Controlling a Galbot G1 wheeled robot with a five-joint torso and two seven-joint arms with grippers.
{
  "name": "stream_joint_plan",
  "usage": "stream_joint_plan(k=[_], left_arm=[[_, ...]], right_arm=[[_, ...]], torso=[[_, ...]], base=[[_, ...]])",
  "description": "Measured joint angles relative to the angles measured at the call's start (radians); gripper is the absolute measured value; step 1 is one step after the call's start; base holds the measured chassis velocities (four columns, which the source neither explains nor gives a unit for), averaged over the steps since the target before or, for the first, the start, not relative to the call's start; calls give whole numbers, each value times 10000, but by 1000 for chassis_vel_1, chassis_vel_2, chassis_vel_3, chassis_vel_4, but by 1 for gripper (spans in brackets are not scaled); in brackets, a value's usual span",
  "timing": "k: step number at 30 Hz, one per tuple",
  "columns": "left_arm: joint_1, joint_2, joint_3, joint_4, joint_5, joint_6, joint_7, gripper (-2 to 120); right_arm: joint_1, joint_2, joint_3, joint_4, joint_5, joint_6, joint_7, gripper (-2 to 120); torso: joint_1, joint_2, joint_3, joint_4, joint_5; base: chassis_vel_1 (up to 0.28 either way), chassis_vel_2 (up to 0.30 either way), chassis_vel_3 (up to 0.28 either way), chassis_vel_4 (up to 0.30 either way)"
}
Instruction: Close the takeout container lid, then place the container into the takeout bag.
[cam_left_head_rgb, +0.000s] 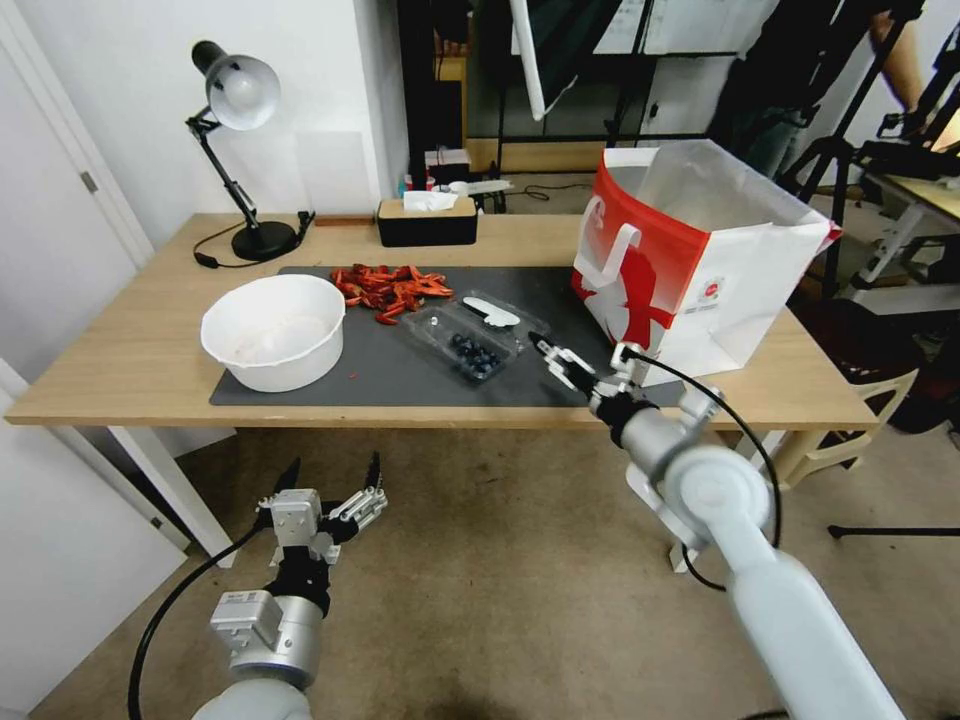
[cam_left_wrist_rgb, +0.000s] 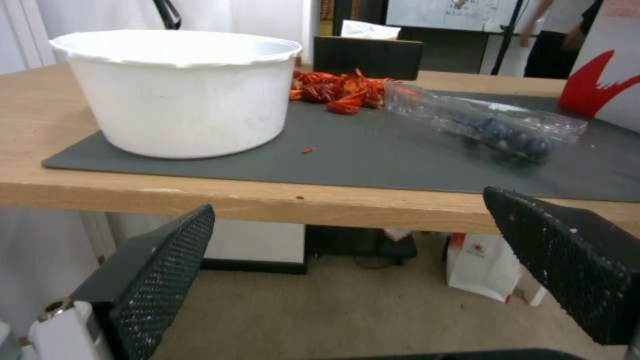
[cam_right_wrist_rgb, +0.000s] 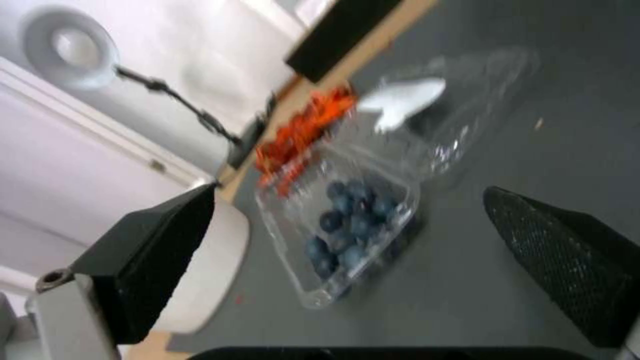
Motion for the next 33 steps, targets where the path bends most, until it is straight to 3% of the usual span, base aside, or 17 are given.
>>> stream_joint_plan(k=[11, 20, 33], left_arm=[[58, -127, -49, 116, 45, -153, 155, 100], [133, -264, 32, 202, 223, -285, 165, 100], [199, -281, -22, 151, 282, -441, 126, 100]], right_arm=[[1507, 133, -886, -1502, -122, -641, 66, 100], [2106, -20, -1379, -1804, -148, -1247, 228, 100], [2576, 40, -1761, -2160, -214, -1301, 259, 100]], torso=[[0, 0, 0, -1, -2], [-3, 0, 0, -2, -1], [-3, 0, -2, -2, -2]], base=[[0, 0, 0, 0], [0, 0, 0, 0], [0, 0, 0, 0]])
